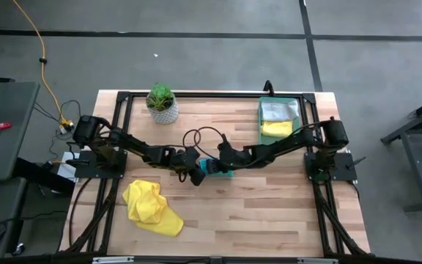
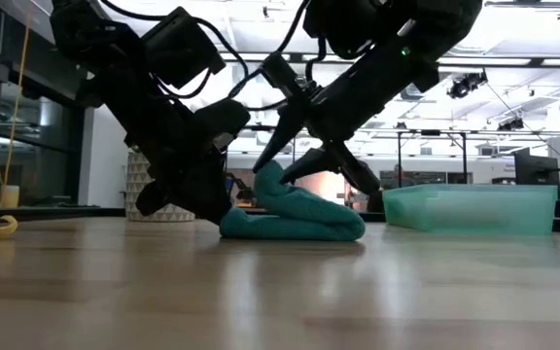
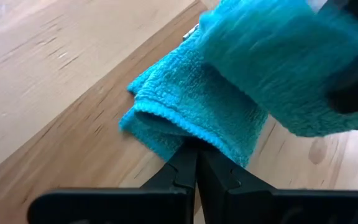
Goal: Fold microfiber towels
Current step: Fold the blue microfiber cloth, then put the folded blue microfiber cloth into the green bin
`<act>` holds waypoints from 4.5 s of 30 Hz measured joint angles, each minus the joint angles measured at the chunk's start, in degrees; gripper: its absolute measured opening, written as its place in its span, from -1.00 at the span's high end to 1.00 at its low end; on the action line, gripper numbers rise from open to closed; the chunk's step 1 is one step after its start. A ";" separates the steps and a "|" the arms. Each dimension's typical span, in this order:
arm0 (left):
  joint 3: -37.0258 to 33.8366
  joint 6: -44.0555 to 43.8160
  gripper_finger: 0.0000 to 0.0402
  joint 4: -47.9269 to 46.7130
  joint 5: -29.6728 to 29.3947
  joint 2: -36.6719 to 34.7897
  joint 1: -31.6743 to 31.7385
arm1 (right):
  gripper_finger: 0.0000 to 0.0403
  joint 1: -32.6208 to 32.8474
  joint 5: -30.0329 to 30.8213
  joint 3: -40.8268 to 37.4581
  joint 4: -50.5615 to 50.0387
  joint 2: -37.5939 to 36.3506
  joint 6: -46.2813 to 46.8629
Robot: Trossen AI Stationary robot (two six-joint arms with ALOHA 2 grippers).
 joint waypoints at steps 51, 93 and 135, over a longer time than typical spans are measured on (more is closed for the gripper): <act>-0.01 22.31 1.00 8.87 -0.57 1.72 0.05 | 0.95 3.46 4.43 -2.86 -21.94 -3.05 -41.72; 0.00 20.45 1.00 -30.61 -19.73 -42.69 3.30 | -0.45 5.60 5.52 15.32 -34.45 3.37 -74.60; 0.00 20.33 1.00 -35.08 -19.78 -42.86 2.21 | 0.47 6.58 9.50 14.89 -35.01 12.37 -71.36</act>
